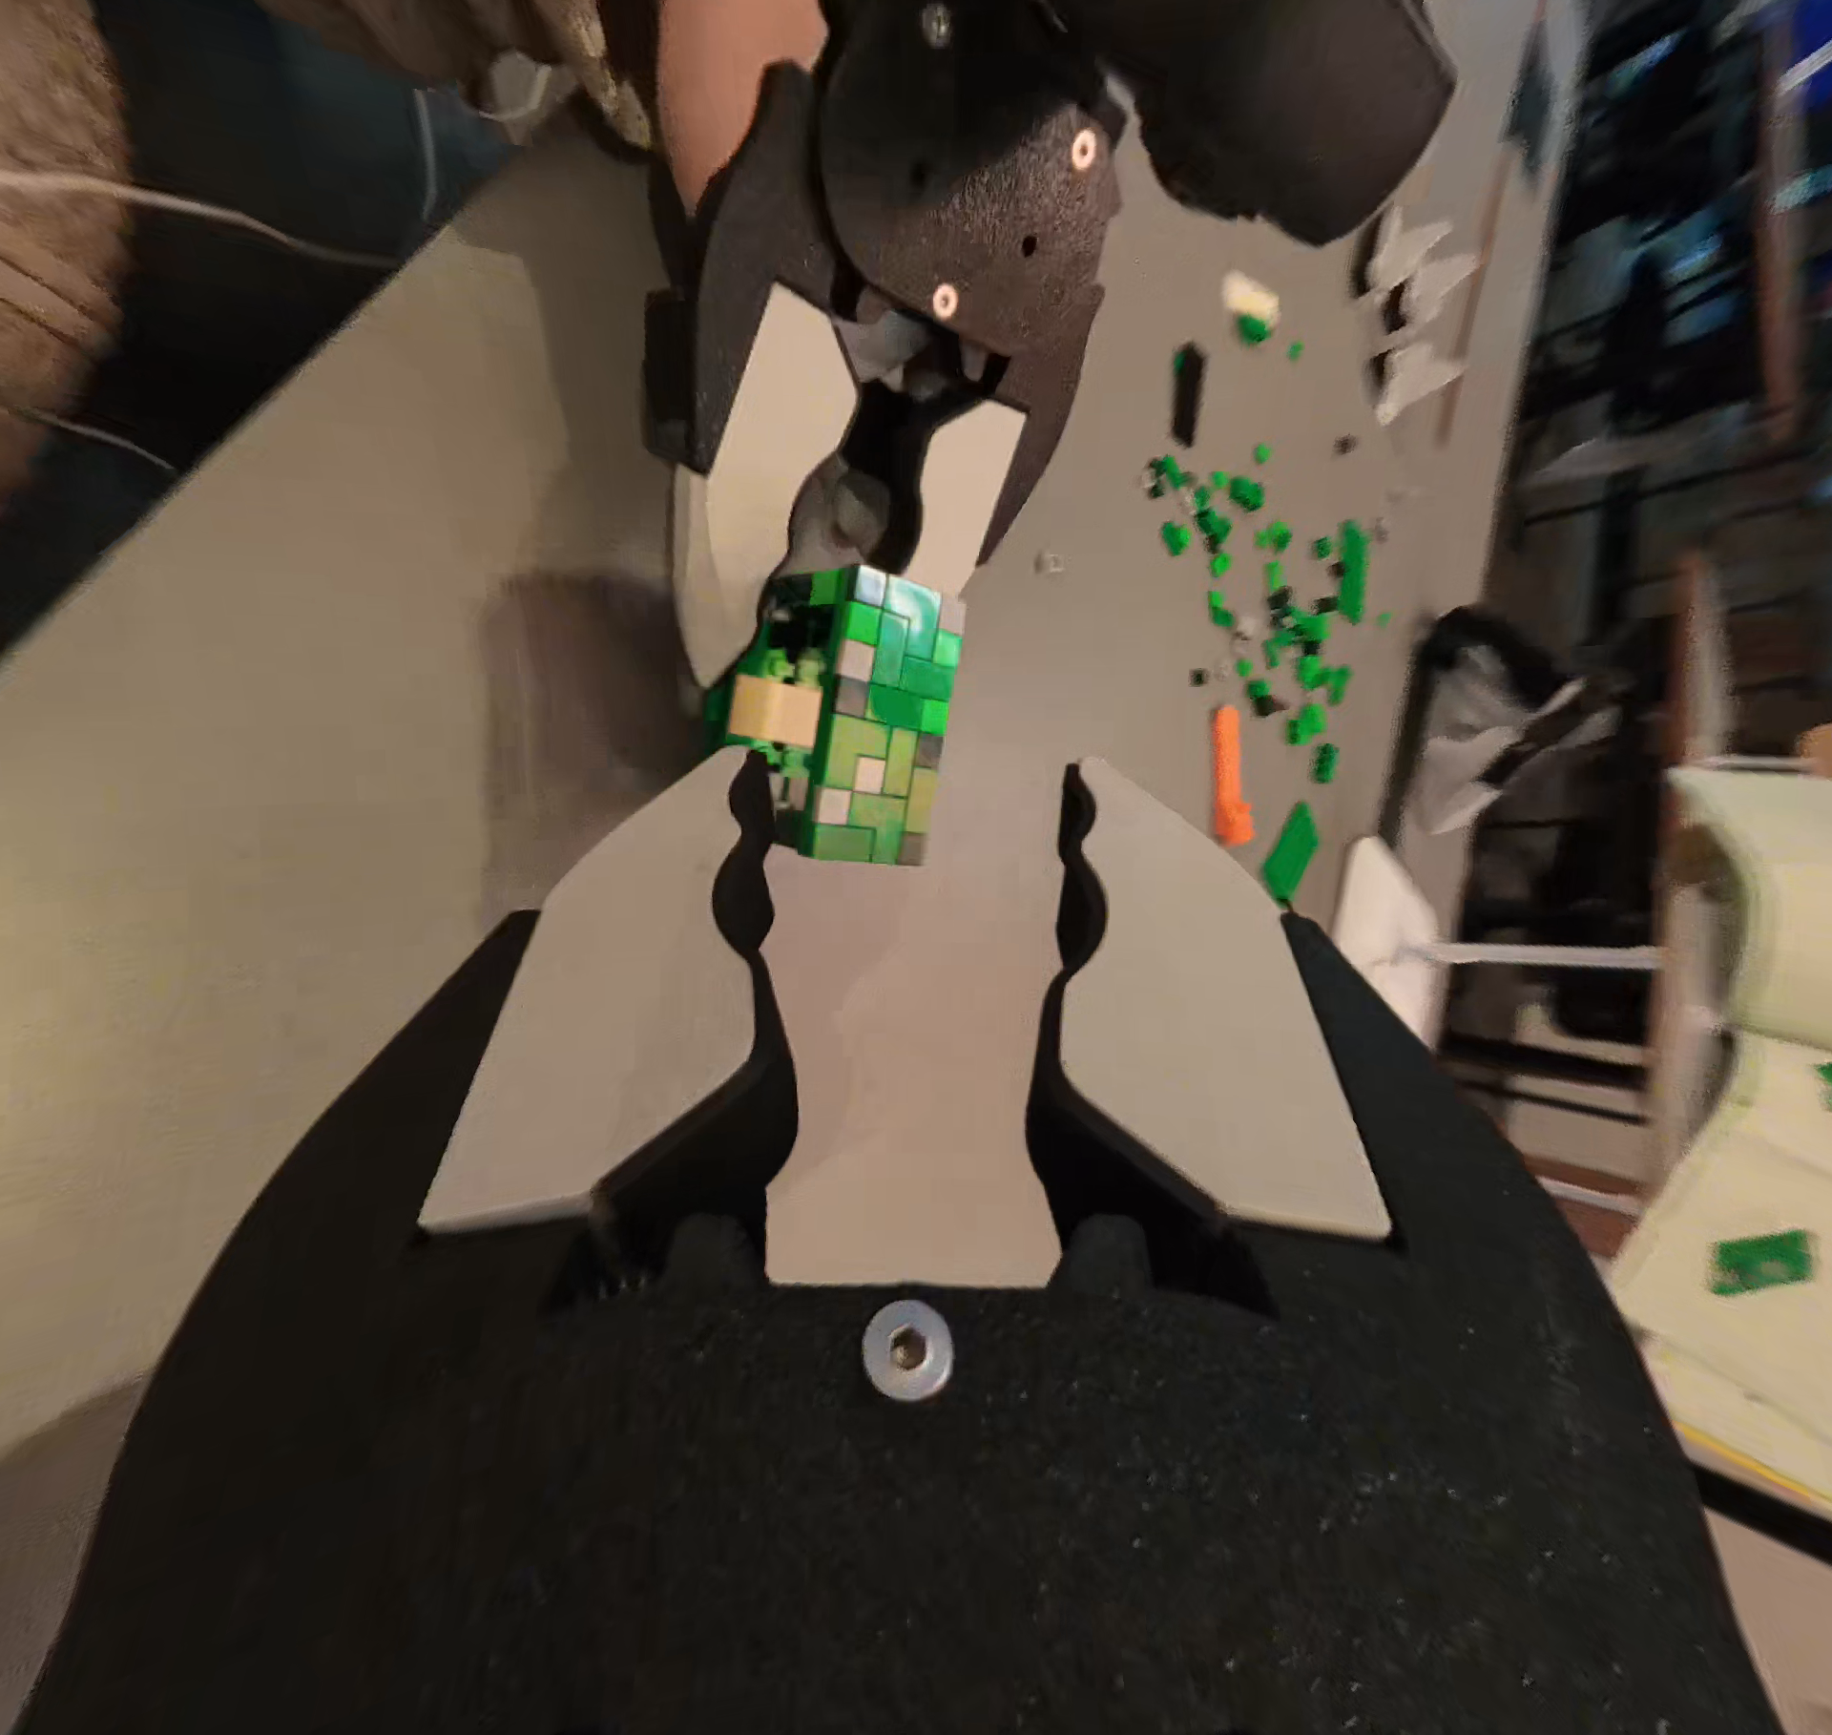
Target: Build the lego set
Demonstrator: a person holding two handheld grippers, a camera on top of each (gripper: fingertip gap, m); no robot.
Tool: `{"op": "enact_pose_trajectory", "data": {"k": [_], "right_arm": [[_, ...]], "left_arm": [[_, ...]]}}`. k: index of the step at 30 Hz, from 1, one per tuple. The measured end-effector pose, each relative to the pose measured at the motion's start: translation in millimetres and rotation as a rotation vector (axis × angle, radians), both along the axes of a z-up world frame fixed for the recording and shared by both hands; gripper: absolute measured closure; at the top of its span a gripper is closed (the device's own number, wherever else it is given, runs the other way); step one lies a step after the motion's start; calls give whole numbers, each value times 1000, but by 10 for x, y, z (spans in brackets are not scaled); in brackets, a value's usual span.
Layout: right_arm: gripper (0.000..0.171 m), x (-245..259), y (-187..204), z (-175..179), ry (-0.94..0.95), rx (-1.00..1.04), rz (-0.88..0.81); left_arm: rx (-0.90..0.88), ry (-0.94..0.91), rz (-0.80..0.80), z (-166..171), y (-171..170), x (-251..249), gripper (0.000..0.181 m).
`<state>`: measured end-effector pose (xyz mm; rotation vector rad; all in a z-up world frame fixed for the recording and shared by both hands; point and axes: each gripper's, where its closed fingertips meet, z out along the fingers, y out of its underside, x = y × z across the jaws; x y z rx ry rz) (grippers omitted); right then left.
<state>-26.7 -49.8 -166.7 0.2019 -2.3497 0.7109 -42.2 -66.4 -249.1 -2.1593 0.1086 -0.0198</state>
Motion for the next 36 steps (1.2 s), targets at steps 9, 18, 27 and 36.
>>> {"op": "enact_pose_trajectory", "data": {"k": [9, 18, 27, 36], "right_arm": [[102, -33, 114, -210, 192, -154, 84], [96, -124, 77, -493, 351, -116, 108], [85, -163, 36, -337, 405, -165, 93], [73, -31, -157, 351, 536, -254, 187]], "left_arm": [[-5, -49, -2, 0, -29, -21, 143], [38, -67, 28, 60, -35, -67, 144], [154, -126, 10, 238, -75, -56, 144], [350, -256, -181, 1006, -236, 132, 144]]}}
